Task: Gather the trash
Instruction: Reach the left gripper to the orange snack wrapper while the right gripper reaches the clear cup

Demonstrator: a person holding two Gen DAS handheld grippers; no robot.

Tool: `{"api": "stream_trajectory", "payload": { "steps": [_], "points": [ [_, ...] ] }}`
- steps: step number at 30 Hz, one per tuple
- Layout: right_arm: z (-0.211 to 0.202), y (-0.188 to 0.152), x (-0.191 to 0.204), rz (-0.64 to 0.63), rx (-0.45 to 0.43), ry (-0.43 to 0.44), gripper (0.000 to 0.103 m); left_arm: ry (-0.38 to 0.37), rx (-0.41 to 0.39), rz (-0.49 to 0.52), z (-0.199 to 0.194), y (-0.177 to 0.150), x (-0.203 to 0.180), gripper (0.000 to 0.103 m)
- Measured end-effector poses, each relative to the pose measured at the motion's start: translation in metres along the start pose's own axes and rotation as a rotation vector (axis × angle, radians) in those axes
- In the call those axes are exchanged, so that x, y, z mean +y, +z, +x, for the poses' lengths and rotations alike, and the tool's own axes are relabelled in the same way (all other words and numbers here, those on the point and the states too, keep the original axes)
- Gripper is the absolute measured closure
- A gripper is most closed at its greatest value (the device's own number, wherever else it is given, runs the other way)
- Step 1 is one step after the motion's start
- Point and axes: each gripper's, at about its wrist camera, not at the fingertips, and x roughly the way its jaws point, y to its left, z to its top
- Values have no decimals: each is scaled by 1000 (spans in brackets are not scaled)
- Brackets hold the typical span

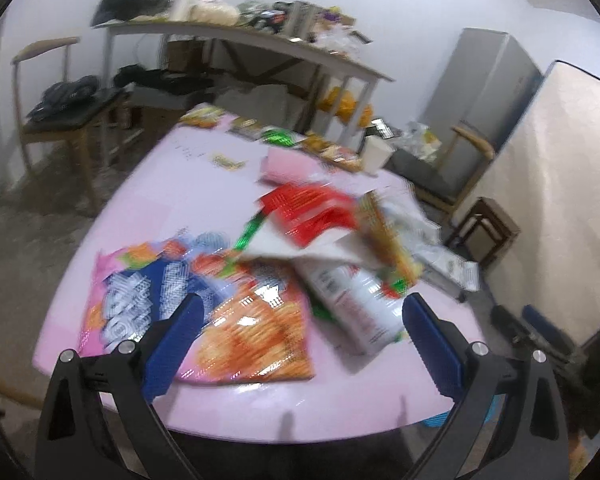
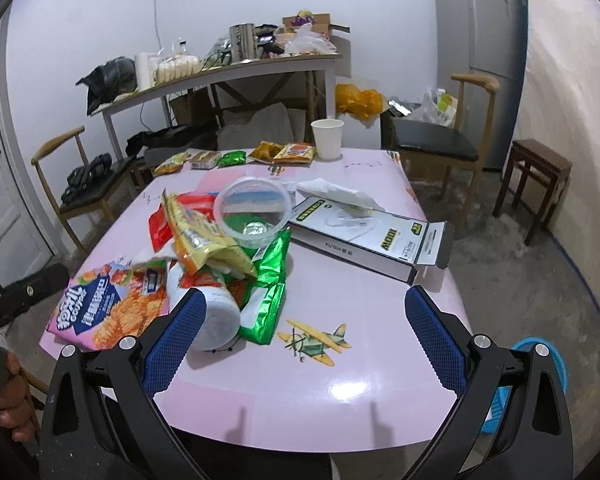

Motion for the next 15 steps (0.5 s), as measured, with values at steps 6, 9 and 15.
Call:
{"api": "stream_trajectory", "payload": {
  "steps": [6, 9, 15],
  "points": [
    [17, 20, -29, 123, 37, 133, 20, -194, 3, -9, 16, 32, -29, 6],
    [35, 36, -39, 180, 74, 225, 26, -259, 29, -39, 32, 44, -41, 6],
    [87, 68, -35, 239, 184, 379, 37, -217, 139, -117, 75, 55, -49, 29]
  ]
}}
